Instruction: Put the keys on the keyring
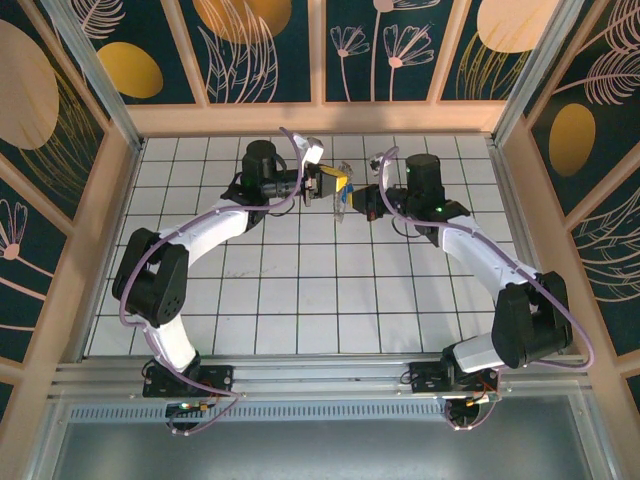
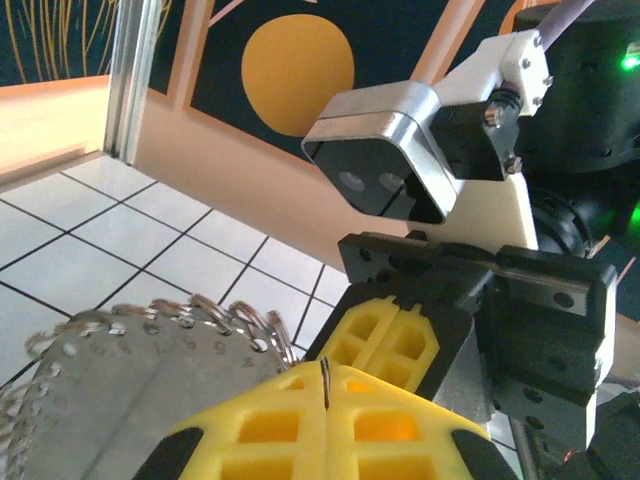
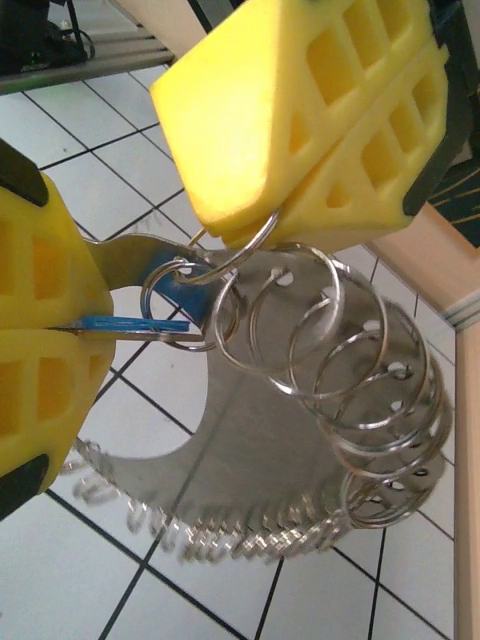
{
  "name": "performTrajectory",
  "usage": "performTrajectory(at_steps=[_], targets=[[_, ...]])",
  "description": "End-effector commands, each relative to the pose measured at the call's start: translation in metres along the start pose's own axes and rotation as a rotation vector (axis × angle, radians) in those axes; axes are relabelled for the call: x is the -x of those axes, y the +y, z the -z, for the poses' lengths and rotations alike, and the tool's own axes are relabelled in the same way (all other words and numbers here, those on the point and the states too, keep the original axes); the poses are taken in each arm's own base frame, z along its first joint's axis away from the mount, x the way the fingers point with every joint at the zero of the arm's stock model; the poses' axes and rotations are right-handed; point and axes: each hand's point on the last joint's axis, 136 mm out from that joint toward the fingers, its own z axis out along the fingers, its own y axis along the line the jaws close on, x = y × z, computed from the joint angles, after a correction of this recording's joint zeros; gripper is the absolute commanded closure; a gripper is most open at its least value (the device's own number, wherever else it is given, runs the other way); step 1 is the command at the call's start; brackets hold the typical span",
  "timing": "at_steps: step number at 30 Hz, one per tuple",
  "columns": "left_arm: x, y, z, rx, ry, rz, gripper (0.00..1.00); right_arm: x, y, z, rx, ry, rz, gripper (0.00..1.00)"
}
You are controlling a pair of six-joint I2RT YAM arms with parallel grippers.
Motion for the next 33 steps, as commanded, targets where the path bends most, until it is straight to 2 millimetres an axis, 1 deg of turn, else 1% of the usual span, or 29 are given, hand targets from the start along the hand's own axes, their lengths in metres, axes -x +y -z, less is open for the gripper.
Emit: performTrajectory(at_steps=[1, 9, 12, 17, 26, 29, 33], targets=[[0.006, -0.015, 0.000, -0.014, 0.016, -0.048, 1.00, 0.024, -0.002, 0.005, -0.054, -0.045, 0.061, 1.00], [0.002, -0.013, 0.000, -0.007, 0.029, -0.052, 1.00, 0.031, -0.008, 0.013, -0.141, -0.037, 0.079, 1.00], [0.002, -0.013, 0.000, -0.009, 0.029, -0.052, 1.00, 0.034, -0.007, 0.015, -0.147, -0.038, 0.087, 1.00], [0.002, -0.013, 0.000, -0.014, 0.025, -0.049, 1.00, 0.035, -0.002, 0.010, -0.130, -0.030, 0.095, 1.00], [0.003, -0.014, -0.001, -0.022, 0.022, -0.044, 1.00, 0.033, 0.011, -0.010, -0.095, 0.003, 0.123, 1.00], [0.002, -0.015, -0.001, -0.022, 0.024, -0.042, 1.00, 0.029, 0.007, -0.011, -0.112, 0.012, 0.126, 1.00], [0.003, -0.015, -0.001, -0.019, 0.020, -0.046, 1.00, 0.026, 0.000, -0.006, -0.151, 0.011, 0.123, 1.00]])
